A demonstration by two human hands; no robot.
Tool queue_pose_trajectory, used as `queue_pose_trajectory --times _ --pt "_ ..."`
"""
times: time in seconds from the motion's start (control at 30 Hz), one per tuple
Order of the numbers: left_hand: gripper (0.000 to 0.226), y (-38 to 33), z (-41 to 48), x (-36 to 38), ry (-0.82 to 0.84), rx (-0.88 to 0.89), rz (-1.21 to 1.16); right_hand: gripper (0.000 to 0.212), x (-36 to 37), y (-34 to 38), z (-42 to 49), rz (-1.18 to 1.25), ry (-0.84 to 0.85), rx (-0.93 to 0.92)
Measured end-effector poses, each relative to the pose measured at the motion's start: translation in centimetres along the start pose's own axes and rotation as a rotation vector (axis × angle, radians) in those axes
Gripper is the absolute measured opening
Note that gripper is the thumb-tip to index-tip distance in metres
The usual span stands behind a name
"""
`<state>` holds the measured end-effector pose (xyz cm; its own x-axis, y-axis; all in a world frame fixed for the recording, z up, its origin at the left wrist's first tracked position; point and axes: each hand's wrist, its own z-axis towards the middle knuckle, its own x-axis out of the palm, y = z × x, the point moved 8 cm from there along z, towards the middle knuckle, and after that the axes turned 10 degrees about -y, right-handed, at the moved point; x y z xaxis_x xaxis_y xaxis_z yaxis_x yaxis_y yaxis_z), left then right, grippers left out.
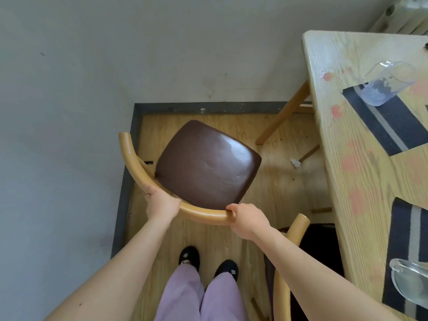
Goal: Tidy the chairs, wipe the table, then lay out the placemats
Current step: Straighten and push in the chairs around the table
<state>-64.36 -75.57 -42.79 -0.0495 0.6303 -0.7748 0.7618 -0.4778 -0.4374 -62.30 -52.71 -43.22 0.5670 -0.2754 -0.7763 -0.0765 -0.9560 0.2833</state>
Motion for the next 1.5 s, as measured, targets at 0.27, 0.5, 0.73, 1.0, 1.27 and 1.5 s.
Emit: queue_pose_trajectory --times 0.27,0.5,0.73,1.0,1.27,1.5 --pt "0.103 -2.1 0.4 0.5 0.02 0.094 0.095 0.043 -0.5 -1.0 0.4 0.006 -0.006 0.035" --pt "0.108 -5.9 -0.5 3.1 0.082 0.214 0.098 0.035 -1.4 -4.4 0.0 0.045 -0.035 0.14" --pt "0.112 -9.8 -1.7 6.3 0.204 0.315 0.059 0.032 -3.0 -8.4 -0.6 0.026 -0.132 0.233" --pt "0.1 -11.6 -1.4 7.7 0.324 0.312 0.031 0.03 -3.7 -10.0 -0.9 0.002 -0.167 0.281" --pt "0.096 -16.8 -0.4 9.7 0.468 0.407 0.049 0.025 -4.9 -10.7 0.8 0.093 -0.161 0.388" --pt "0.103 -21.1 1.7 11.5 0.552 0.463 0.109 0.026 -5.9 -10.1 3.3 0.141 -0.182 0.43"
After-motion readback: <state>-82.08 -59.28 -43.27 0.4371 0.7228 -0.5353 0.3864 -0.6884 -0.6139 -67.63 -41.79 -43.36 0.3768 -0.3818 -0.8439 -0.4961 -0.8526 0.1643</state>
